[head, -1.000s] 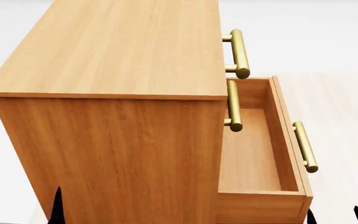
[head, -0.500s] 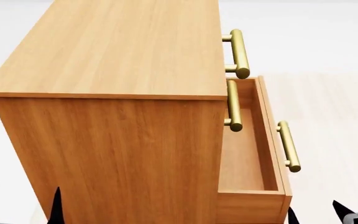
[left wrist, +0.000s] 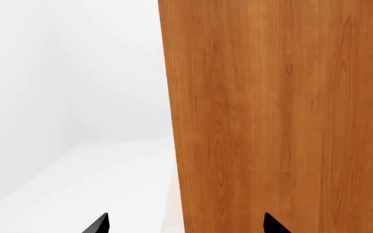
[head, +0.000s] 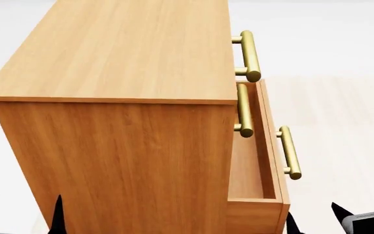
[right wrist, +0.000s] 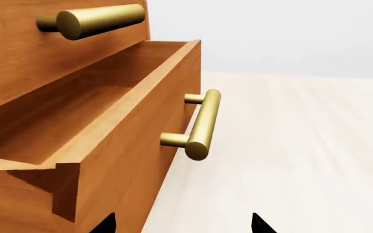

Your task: Close the bottom drawer of the cabinet.

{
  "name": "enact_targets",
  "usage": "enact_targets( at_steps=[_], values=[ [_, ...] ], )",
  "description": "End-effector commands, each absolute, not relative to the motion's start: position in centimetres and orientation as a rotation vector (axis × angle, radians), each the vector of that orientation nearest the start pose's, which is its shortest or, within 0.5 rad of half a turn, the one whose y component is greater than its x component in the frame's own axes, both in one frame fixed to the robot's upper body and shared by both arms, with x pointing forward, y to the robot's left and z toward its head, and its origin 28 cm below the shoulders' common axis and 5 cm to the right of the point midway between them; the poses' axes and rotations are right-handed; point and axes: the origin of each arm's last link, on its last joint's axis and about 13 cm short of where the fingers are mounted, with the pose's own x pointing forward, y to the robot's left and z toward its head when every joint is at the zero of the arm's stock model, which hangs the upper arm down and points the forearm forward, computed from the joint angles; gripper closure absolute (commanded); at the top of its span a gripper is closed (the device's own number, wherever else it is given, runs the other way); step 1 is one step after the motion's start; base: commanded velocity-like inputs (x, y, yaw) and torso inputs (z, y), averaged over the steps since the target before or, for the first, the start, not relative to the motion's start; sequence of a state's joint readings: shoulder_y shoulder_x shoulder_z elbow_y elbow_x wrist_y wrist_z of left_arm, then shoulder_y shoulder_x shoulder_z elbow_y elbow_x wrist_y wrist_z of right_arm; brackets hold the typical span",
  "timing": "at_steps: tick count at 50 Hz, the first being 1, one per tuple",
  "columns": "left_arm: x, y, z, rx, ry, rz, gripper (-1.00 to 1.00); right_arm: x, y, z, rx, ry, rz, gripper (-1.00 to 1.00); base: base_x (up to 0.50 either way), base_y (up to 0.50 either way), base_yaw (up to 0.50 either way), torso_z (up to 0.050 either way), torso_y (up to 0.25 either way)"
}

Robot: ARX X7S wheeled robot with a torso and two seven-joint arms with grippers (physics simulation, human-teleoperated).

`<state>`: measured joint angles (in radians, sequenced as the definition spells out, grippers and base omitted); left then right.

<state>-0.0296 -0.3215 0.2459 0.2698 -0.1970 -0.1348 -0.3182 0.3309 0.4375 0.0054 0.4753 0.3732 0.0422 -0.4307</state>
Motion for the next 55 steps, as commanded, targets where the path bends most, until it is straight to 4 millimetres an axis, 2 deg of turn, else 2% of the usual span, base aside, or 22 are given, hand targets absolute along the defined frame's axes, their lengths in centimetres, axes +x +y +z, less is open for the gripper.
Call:
enact_targets(
  at_steps=[1, 11, 18, 33, 55],
  values=[
    [21.0, 21.7, 6.0, 0.086, -0.095, 0.031, -1.00, 27.1, -23.1, 1.9, 0.035, 0.137, 0.271, -1.00, 0.00, 0.00, 0.00, 0.000, 0.000],
    [21.0, 21.7, 6.1, 0.085, -0.096, 0.032, -1.00, 27.4, -22.3, 1.8, 0.026, 0.133, 0.289, -1.00, 0.00, 0.00, 0.00, 0.000, 0.000],
    [21.0, 21.8, 6.0, 0.084, -0.095, 0.035, -1.00, 27.6, -21.8, 0.4, 0.029, 0.150, 0.295, -1.00, 0.00, 0.00, 0.00, 0.000, 0.000],
    [21.0, 21.8, 6.2, 0.084, -0.097, 0.037, -1.00, 28.2, -20.7, -0.5, 0.029, 0.164, 0.327, -1.00, 0.00, 0.00, 0.00, 0.000, 0.000],
    [21.0, 21.9, 6.1, 0.084, -0.097, 0.040, -1.00, 28.9, -19.3, 0.2, 0.008, 0.162, 0.392, -1.00, 0.00, 0.00, 0.00, 0.000, 0.000]
  ],
)
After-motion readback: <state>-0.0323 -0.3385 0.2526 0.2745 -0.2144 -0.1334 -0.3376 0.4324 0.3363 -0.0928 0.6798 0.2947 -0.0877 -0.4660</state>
